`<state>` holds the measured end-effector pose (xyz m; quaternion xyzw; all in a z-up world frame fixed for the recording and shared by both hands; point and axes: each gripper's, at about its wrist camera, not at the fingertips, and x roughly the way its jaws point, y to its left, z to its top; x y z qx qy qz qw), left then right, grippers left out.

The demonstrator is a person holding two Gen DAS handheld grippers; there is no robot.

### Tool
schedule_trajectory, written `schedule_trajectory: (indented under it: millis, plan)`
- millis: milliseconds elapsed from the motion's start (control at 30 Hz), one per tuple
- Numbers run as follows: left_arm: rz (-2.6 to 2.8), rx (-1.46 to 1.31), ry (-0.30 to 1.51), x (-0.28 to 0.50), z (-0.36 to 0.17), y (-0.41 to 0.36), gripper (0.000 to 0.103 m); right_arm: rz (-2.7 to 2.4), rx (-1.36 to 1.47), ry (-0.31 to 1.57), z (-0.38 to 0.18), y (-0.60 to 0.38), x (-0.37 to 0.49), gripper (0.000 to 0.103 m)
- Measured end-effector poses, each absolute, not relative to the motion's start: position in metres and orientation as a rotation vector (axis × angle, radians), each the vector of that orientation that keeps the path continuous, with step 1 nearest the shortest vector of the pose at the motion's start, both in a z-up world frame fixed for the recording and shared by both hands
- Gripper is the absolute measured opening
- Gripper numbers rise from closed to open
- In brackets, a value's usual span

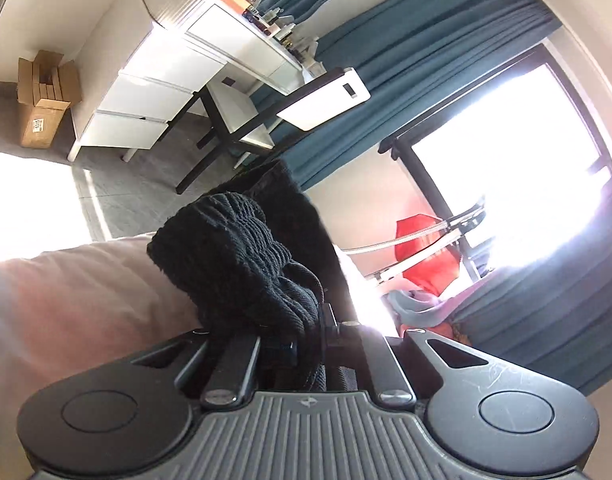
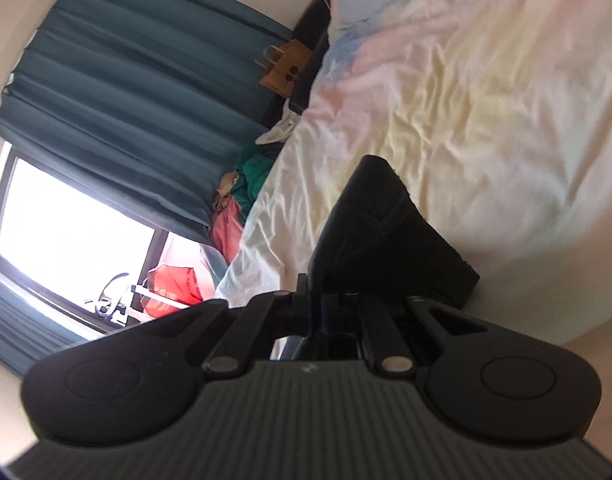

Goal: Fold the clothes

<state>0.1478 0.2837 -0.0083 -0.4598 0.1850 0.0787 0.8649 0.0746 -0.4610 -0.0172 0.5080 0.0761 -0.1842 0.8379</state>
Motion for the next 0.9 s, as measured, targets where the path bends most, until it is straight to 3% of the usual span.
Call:
schedule_trajectory:
  millis: [133,267,433,533,600,667,700,767,800,833,900]
  plan:
    - [0.123,-0.993,0.371,0.121,0.027,0.305,0.009,-0.374,0.984,0.096,0.009,-0.453,0.066,0.007]
    - [0.174,-1.009,0.445,0.099,0.022,0.334,0.009,-0.421,1.130,0.117,0.008,-0.459,0.042,0.007]
    - [0.234,-1.035,0.522,0.068,-0.023,0.365,0.009,-0.531,1.407,0.350,-0.058,-0.477,0.015,0.009]
    - [0.259,-1.010,0.538,0.064,-0.036,0.359,0.009,-0.541,1.457,0.383,-0.078,-0.487,0.007,0.010]
    - [0.274,-0.995,0.543,0.064,-0.047,0.361,0.009,-0.523,1.491,0.355,-0.085,-0.491,0.006,0.015]
    - [0.288,-0.990,0.543,0.067,-0.061,0.372,0.009,-0.495,1.528,0.333,-0.093,-0.492,0.008,0.036]
    - [0.294,-0.988,0.549,0.068,-0.062,0.373,0.009,-0.488,1.527,0.337,-0.095,-0.492,0.012,0.037]
    - [0.305,-0.989,0.562,0.070,-0.065,0.374,0.009,-0.505,1.445,0.380,-0.088,-0.491,0.023,0.033]
    - [0.308,-0.996,0.565,0.073,-0.066,0.374,0.009,-0.524,1.389,0.389,-0.081,-0.490,0.030,0.025]
    - [0.308,-1.005,0.567,0.074,-0.067,0.375,0.009,-0.543,1.336,0.391,-0.073,-0.489,0.036,0.008]
    - [0.302,-1.017,0.568,0.081,-0.066,0.378,0.009,-0.519,1.284,0.375,-0.055,-0.487,0.056,0.008]
